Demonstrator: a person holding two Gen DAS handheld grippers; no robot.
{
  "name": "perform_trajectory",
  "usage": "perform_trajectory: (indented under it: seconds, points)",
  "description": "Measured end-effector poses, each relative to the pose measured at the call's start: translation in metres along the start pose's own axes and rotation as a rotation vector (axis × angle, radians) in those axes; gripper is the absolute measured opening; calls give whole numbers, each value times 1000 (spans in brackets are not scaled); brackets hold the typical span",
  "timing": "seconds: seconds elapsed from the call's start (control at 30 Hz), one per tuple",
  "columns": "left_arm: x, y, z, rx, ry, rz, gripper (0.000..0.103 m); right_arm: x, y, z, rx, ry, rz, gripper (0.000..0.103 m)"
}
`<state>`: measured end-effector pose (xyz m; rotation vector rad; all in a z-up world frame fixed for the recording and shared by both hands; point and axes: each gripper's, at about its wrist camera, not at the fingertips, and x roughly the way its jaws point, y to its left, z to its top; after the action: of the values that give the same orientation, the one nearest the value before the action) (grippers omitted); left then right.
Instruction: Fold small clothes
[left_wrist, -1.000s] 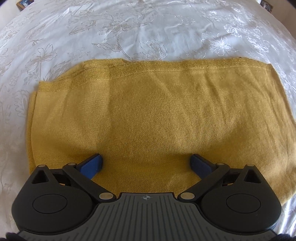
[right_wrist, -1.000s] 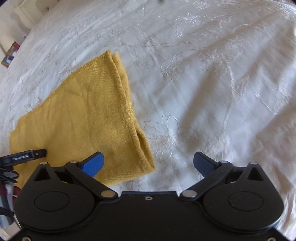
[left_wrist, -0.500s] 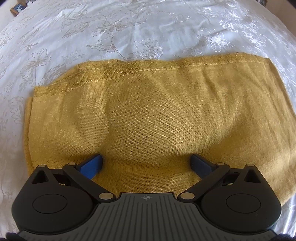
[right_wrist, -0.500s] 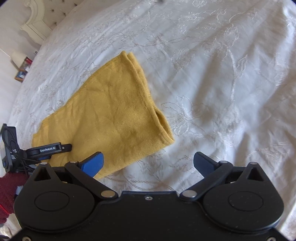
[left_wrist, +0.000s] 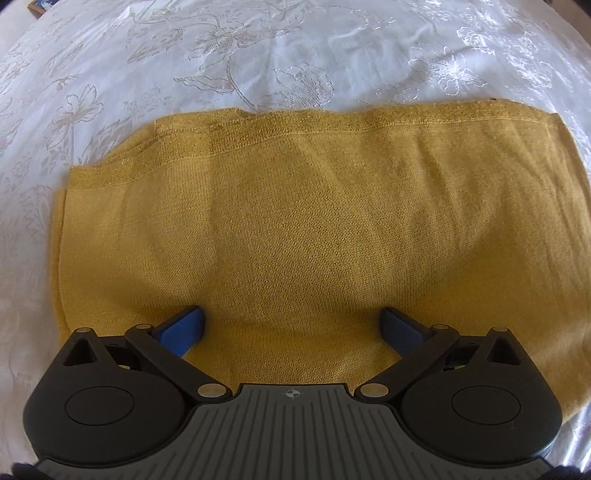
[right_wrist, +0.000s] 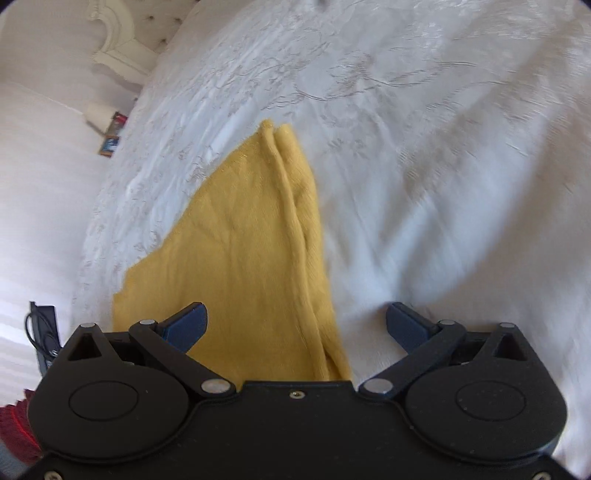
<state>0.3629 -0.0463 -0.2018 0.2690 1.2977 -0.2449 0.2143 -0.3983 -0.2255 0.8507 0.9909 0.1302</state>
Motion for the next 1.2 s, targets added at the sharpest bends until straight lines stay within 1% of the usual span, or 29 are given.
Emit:
perform_trajectory:
  seconds: [0.2,0.33,0.47,0.57,0.6,0.67,0.73,0.8,0.9,0.93,0.97,1.0,1.1,1.2]
  points:
    - [3,-1,1,-6,6,6,103,26,-7,27,-7,67,195,103]
    - [3,0,2,-6,7,9,103,44,-2,33,3,90,247,103]
    - [1,1,1,-6,3,8,103,50,7,33,4,65,219,103]
    - [-5,1,1,-4,9,11,103,53,15,31,-56,57,195,103]
    - [-11,0,2,-11,1,14,101,53,14,31,-58,55,199,103]
    - [-24,-4,8,-38,-55,-9,93,52,8,33,-29,54,223,103]
    - [-30,-10,21,-52,-85,-30,93,52,2,36,-1,60,250,103]
    - [-26,-19,39,-52,-91,-21,94,51,-2,37,7,67,261,103]
    - [-12,-28,60,-59,-95,26,94,49,-2,37,-2,72,253,103]
    - [-5,-30,66,-59,-83,48,95,49,-2,37,-5,72,249,103]
    - [3,-34,69,-57,-60,62,97,47,-2,37,-10,73,246,103]
    - [11,-35,72,-51,-39,68,102,48,-1,37,-14,73,244,103]
    - [17,-36,76,-40,-40,72,103,50,0,38,-14,75,246,103]
    - [6,-31,70,-45,-64,49,102,49,-2,39,-17,87,259,102]
